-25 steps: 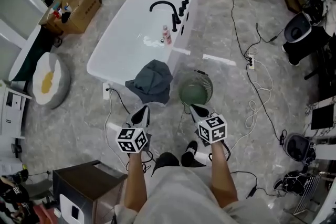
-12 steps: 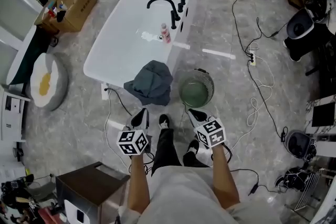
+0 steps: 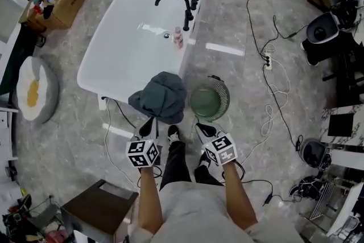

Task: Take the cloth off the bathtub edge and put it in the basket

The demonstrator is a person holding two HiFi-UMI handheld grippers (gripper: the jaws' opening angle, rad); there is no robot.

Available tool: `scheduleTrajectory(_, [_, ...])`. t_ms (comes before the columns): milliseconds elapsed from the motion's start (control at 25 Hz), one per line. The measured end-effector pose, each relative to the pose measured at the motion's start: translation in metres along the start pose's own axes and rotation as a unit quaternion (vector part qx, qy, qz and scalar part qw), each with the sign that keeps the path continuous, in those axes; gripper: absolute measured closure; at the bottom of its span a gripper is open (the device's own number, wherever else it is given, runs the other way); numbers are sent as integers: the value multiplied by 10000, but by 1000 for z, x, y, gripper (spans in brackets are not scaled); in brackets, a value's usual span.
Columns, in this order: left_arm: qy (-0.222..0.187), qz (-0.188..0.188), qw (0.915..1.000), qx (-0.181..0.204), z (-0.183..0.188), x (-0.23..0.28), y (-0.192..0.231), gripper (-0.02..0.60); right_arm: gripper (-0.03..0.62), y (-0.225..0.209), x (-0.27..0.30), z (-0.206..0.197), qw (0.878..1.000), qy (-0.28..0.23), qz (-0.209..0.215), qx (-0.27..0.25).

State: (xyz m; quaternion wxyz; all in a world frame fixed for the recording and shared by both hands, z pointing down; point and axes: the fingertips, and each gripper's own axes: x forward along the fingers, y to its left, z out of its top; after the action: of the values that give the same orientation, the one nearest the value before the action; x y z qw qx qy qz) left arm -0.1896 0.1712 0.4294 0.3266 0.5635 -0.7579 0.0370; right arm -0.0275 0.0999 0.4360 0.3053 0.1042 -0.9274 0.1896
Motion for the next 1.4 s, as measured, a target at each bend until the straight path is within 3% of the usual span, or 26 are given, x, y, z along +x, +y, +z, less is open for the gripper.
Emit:
scheduleTrajectory(400, [447,-87,9984,-334,-16,65,66,492,595,-6,76,10,9987,457,-15,244])
scheduleTrajectory(680, [926,-338,9949,190,-46,111,105,481,595,-33,133,16,9966,137,-207,791])
scheduleTrajectory(840, [1055,-428,9929,331,-66,141,128,451,597,-71,172,-16,9866,23,-521,1545])
scheduleTrajectory(960, [1109,-533,9914,445,-77,163,138,426,594,-84,189,-49,9801,112,-485,1920])
scheduleTrajectory(1120, [1354,-616,9871,598,-87,178,153,377,531,-80,203,-72,9729,69,-258,2298])
scheduleTrajectory(1320, [1593,-1046,9797,623,-91,203,149,294,476,-93,212,-83,9661,-177,-81,2573])
scheduleTrajectory(1400, [1783,-1084,9750,760,-97,208,154,229,402,-94,220,-83,9607,-328,-6,2757])
